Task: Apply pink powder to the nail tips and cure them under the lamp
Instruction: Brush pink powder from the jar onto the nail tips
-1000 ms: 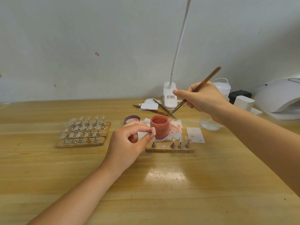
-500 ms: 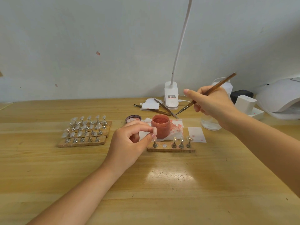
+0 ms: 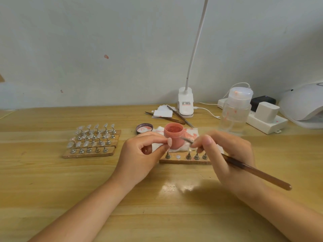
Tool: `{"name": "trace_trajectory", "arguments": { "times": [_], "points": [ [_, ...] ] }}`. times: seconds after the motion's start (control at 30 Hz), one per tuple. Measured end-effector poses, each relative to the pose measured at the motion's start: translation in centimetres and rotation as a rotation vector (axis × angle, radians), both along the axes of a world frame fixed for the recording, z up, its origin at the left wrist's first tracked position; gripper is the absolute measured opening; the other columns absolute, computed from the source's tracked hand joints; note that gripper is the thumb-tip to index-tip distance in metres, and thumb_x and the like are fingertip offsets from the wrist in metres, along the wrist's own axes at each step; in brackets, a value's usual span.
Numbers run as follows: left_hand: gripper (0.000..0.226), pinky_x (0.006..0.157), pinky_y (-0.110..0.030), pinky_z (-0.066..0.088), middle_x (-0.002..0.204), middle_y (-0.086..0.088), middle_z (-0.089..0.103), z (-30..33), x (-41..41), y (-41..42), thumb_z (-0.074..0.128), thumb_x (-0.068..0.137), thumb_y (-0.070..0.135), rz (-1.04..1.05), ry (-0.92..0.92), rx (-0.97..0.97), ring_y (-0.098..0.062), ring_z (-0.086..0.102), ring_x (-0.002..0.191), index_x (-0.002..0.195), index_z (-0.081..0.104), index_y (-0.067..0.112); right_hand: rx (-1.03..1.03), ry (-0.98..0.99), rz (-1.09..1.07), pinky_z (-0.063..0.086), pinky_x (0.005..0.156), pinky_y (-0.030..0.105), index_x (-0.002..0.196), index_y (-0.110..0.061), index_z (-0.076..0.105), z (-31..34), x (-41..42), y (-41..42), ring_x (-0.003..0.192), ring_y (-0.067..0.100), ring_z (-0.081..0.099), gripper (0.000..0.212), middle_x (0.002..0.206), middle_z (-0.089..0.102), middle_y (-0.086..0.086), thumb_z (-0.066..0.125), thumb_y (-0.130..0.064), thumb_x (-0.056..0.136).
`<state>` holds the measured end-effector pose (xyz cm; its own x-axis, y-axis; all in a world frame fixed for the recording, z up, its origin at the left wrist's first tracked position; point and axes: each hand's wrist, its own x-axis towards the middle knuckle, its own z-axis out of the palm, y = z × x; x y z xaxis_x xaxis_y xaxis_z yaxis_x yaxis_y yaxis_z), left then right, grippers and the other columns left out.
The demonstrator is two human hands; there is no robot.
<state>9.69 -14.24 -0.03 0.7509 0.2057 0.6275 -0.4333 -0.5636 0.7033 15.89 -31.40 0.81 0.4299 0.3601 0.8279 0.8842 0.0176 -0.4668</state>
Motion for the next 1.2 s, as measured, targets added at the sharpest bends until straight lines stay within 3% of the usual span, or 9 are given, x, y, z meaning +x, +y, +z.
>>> {"name": "trace_trajectory", "arguments": {
  "times": [0.1,0.23,0.37,0.53,0.77,0.9,1.0,1.1,1.2],
  "points": [
    [0.006,0.051,-0.025,0.036,0.078,0.021,0.067,-0.1,0.0,0.0,0.065,0.074,0.025,-0.002,-0.02,0.007,-0.006,0.031,0.045,0.073,0.069,0.03,-0.001,0.017,0.036,0.046,0.053,0.024,0.072,-0.009,0.068,-0.6,-0.4,0.1,0.062,0.007,0.06,0.05,0.064,0.063,-0.002,0.034,-0.037,0.097],
    [0.006,0.049,-0.019,0.033,0.077,0.018,0.066,-0.1,0.1,0.0,0.064,0.073,0.025,-0.002,-0.037,0.022,-0.006,0.031,0.045,0.075,0.068,0.029,-0.011,-0.024,0.012,0.047,0.062,0.02,0.083,-0.017,0.066,-0.8,-0.5,0.5,0.072,0.003,0.061,0.043,0.077,0.063,-0.013,0.032,-0.038,0.098],
    [0.007,0.05,-0.022,0.034,0.073,0.021,0.065,-0.2,0.2,0.0,0.064,0.072,0.024,0.01,-0.042,0.016,-0.006,0.03,0.045,0.073,0.067,0.031,-0.061,-0.036,0.043,0.043,0.054,0.021,0.073,-0.008,0.069,-1.4,-0.4,0.5,0.062,0.005,0.057,0.052,0.064,0.062,-0.002,0.033,-0.036,0.098],
    [0.009,0.05,-0.023,0.034,0.079,0.015,0.065,-0.3,0.2,0.0,0.064,0.073,0.022,0.004,-0.049,0.032,-0.006,0.031,0.045,0.078,0.068,0.027,-0.053,-0.065,-0.012,0.046,0.056,0.028,0.076,-0.008,0.068,-1.6,-0.3,0.4,0.065,0.011,0.06,0.05,0.068,0.064,0.001,0.034,-0.036,0.098],
    [0.009,0.049,-0.024,0.032,0.077,0.016,0.064,-0.3,0.1,0.0,0.065,0.073,0.023,0.008,-0.043,0.03,-0.007,0.03,0.045,0.078,0.068,0.029,-0.043,-0.06,-0.02,0.045,0.057,0.025,0.077,-0.01,0.069,-1.7,-0.3,0.3,0.067,0.008,0.059,0.047,0.069,0.064,-0.001,0.035,-0.036,0.098],
    [0.007,0.05,-0.025,0.033,0.08,0.011,0.066,-0.2,0.1,-0.1,0.064,0.073,0.023,0.006,-0.024,0.023,-0.007,0.029,0.045,0.076,0.07,0.02,-0.056,-0.049,-0.002,0.043,0.055,0.018,0.072,-0.009,0.068,-1.7,-0.3,0.4,0.063,0.002,0.056,0.052,0.065,0.061,-0.006,0.033,-0.038,0.098],
    [0.007,0.049,-0.024,0.032,0.078,0.013,0.065,-0.2,0.1,-0.1,0.064,0.073,0.022,0.003,-0.029,0.036,-0.007,0.03,0.045,0.077,0.07,0.021,-0.054,-0.076,-0.037,0.045,0.057,0.023,0.075,-0.009,0.068,-1.7,-0.3,0.4,0.065,0.007,0.058,0.049,0.067,0.063,-0.001,0.035,-0.037,0.097],
    [0.006,0.05,-0.025,0.034,0.078,0.012,0.065,-0.2,0.1,0.0,0.065,0.074,0.021,0.002,-0.02,0.032,-0.007,0.029,0.045,0.074,0.071,0.021,-0.068,-0.063,0.01,0.043,0.055,0.02,0.069,-0.008,0.066,-1.7,-0.4,0.3,0.061,0.004,0.055,0.053,0.063,0.061,-0.003,0.033,-0.037,0.098],
    [0.007,0.049,-0.025,0.033,0.079,0.013,0.065,-0.2,0.1,0.0,0.064,0.074,0.022,-0.006,-0.023,0.029,-0.006,0.03,0.045,0.077,0.07,0.023,-0.055,-0.105,-0.027,0.044,0.056,0.028,0.072,-0.005,0.067,-1.7,-0.4,0.5,0.064,0.014,0.059,0.052,0.067,0.063,0.002,0.035,-0.036,0.098]
  ]
}}
